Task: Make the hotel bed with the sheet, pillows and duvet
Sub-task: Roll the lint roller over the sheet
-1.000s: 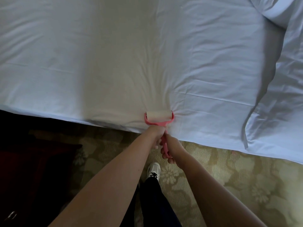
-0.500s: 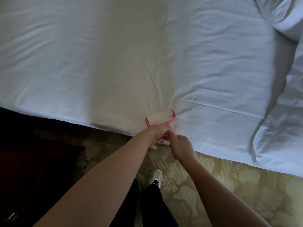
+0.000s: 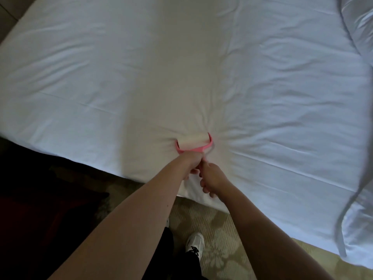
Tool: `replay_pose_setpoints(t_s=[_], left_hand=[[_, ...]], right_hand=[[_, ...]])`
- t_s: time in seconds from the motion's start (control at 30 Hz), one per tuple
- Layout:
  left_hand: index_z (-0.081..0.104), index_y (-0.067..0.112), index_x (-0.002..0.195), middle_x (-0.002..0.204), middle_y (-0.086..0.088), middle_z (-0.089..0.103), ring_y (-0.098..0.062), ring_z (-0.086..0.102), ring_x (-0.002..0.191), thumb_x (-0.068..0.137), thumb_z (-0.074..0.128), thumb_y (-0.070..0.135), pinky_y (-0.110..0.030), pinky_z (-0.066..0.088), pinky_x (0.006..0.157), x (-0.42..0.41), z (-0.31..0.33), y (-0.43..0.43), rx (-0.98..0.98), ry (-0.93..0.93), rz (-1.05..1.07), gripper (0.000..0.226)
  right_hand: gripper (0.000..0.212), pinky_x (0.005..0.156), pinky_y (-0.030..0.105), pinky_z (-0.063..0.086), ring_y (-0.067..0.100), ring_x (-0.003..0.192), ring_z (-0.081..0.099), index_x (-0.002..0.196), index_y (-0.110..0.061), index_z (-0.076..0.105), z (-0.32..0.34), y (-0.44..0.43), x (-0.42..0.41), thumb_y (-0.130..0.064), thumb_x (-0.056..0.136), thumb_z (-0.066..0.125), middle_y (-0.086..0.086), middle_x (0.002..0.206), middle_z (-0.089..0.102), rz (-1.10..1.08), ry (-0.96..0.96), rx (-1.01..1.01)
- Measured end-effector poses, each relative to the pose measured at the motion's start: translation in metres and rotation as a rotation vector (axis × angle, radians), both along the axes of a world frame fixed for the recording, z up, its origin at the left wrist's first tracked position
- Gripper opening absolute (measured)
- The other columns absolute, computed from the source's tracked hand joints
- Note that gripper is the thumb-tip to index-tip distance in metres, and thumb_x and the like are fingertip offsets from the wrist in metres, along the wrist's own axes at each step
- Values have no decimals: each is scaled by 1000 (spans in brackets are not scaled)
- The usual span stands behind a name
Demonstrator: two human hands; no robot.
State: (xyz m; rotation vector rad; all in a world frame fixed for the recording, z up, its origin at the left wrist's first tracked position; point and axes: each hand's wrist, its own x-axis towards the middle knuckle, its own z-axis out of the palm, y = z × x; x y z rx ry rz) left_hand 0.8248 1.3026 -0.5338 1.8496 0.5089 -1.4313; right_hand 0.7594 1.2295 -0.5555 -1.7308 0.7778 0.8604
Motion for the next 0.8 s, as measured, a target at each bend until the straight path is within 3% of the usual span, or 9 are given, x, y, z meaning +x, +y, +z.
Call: replay_pose_setpoints(t_s=[0.07,0.17,0.23,0.33,0.43,0.57,0.8], left_hand=[[55,15,72,101,-4,62,-20,56,109,91,46,21,-40,37,104,20,-1,2,-1,-5,-23,21],[55,17,67,81,0,59,-18,55,94,89,49,23,-36,38,94,53,-5,9,-10,22,-41,24],[55,18,66,73,2,57,-14,54,82,89,49,24,-35,38,90,78,-5,11,-14,21,-61,25],[57,19,69,72,3,61,-11,57,72,89,51,25,-35,40,90,117,-8,15,-29,16,-87,22],[57,19,68,71,3,62,-11,58,70,87,51,22,-34,42,89,158,-7,19,-34,24,-127,20],[55,19,65,67,2,60,-12,56,67,86,47,20,-32,43,79,210,-5,23,-18,-15,-157,23],[54,15,72,68,-1,55,-14,46,62,87,41,21,-29,45,70,283,-5,19,-29,-90,-204,21]], right_hand=[[56,43,25,33,18,48,45,122,-5,51,-6,4,17,-45,103,18,6,66,52,-13,7,-27],[46,49,29,38,23,59,51,130,-7,46,-11,9,45,-30,103,19,10,85,54,-5,-27,-33],[46,50,30,38,23,60,51,130,-7,48,-13,10,67,-32,103,19,11,86,55,-14,-30,-35],[59,45,26,36,18,52,52,122,-11,54,-14,15,103,-50,101,15,8,71,58,-61,3,-61],[55,43,24,35,20,53,51,126,-14,53,-13,23,139,-48,102,18,9,73,56,-78,-23,-61],[67,40,21,30,15,46,45,113,-11,58,-10,33,191,-61,97,17,5,64,52,-227,23,-36],[62,44,21,27,14,47,42,96,-12,57,-5,33,264,-64,94,24,3,63,50,-402,45,47]])
